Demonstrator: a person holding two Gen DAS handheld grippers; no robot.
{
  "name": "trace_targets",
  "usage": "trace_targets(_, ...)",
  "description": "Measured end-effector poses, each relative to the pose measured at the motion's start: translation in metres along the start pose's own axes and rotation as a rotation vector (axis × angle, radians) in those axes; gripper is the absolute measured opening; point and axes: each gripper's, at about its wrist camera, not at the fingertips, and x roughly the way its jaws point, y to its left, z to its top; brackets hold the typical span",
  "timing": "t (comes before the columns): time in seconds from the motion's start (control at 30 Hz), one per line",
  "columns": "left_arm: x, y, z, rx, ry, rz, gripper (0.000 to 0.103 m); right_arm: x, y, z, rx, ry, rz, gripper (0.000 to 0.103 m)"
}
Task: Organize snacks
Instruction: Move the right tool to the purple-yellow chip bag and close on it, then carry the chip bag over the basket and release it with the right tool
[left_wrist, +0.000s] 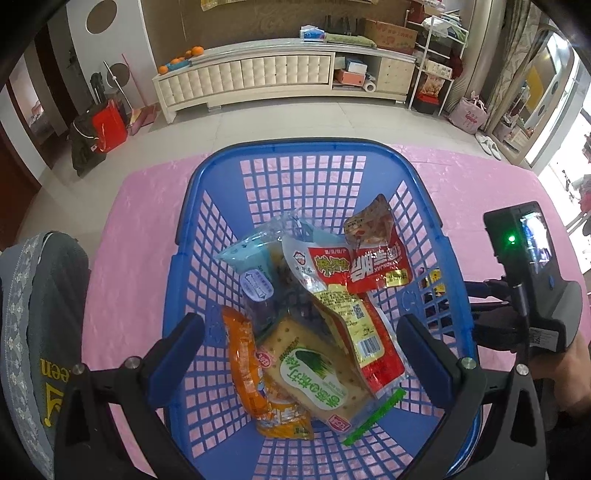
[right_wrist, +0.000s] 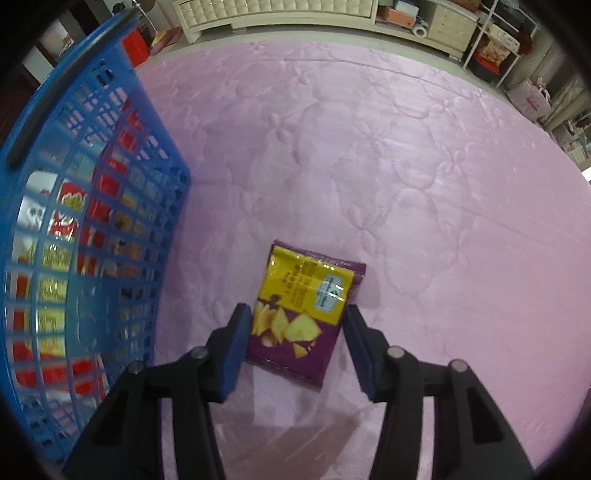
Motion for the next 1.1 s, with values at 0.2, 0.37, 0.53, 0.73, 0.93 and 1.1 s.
trace_targets(0.2,-0.018,0.003,-0.008,-0.012,-0.03,-0.013,0.103,-0.039,-0.005,-0.015,0.023,-0.058,0.019,0.056)
trace_targets(0.37,-0.045,0.007,-0.013,-0.033,-0.071,-0.03,0.103,-0.102,-0.003,-0.029,-0.002,-0.168,0.05,0.056)
trace_targets(0.53,-0.075,0.008,-0.021,-0.038,-0.127,-0.034,0.103,-0.159,0.01,-0.048,-0.046,-0.271,0.082,0.056)
trace_targets(0.73,-0.106,0.014,-0.029,-0.038,-0.184,-0.021,0.103,-0.211,0.041,-0.062,-0.135,-0.371,0.129,0.056)
trace_targets(0.93,-0.127,0.021,-0.041,-0.014,-0.223,0.012,0.103,-0.208,0.064,-0.059,-0.195,-0.405,0.157,0.056)
trace_targets(1.1,-0.132,0.03,-0.05,0.01,-0.235,0.058,0.103,-0.205,0.083,-0.055,-0.225,-0.398,0.172,0.056)
